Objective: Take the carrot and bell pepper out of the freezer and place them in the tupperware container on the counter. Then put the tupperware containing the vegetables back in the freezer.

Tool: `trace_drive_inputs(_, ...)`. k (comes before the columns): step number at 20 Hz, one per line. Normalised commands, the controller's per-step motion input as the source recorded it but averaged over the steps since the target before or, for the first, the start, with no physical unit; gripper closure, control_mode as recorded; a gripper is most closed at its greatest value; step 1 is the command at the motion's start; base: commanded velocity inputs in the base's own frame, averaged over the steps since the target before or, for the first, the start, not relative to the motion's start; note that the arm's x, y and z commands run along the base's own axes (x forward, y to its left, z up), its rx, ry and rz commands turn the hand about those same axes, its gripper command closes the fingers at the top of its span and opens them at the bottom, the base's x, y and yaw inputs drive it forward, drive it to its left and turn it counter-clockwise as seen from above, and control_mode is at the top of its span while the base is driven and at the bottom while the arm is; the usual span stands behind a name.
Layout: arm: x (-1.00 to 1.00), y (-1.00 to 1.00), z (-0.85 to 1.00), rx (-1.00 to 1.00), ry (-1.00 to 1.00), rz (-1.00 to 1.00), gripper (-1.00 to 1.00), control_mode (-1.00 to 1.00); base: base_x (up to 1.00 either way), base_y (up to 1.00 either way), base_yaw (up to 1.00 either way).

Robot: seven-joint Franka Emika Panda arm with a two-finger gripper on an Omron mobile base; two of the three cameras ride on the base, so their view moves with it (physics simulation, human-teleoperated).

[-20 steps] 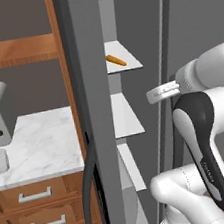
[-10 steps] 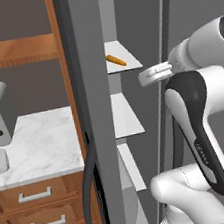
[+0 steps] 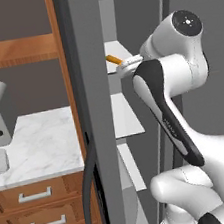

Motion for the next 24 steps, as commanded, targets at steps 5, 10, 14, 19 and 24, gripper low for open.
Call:
trace_drive_inputs(5,0.61,0.19,0.00,0.00,0.00,0.01,-1.00,-1.00,0.00,0.00,0.00)
trace_drive_inputs(10,0.68,0.22,0.00,0.00,0.01,0.01,-1.00,-1.00,0.00,0.00,0.00)
trace_drive_inputs(14,0.77,0.00,0.00,0.00,0.14,0.00,-1.00,-1.00,0.00,0.00,0.00)
trace_drive_inputs(19,0.67,-0.01,0.00,-0.08,0.11,0.00,-1.00,-1.00,0.00,0.00,0.00)
trace_drive_inputs(24,0.54,0.00,-0.06,-0.13,0.01,-0.01,-1.00,-1.00,0.00,0.00,0.00)
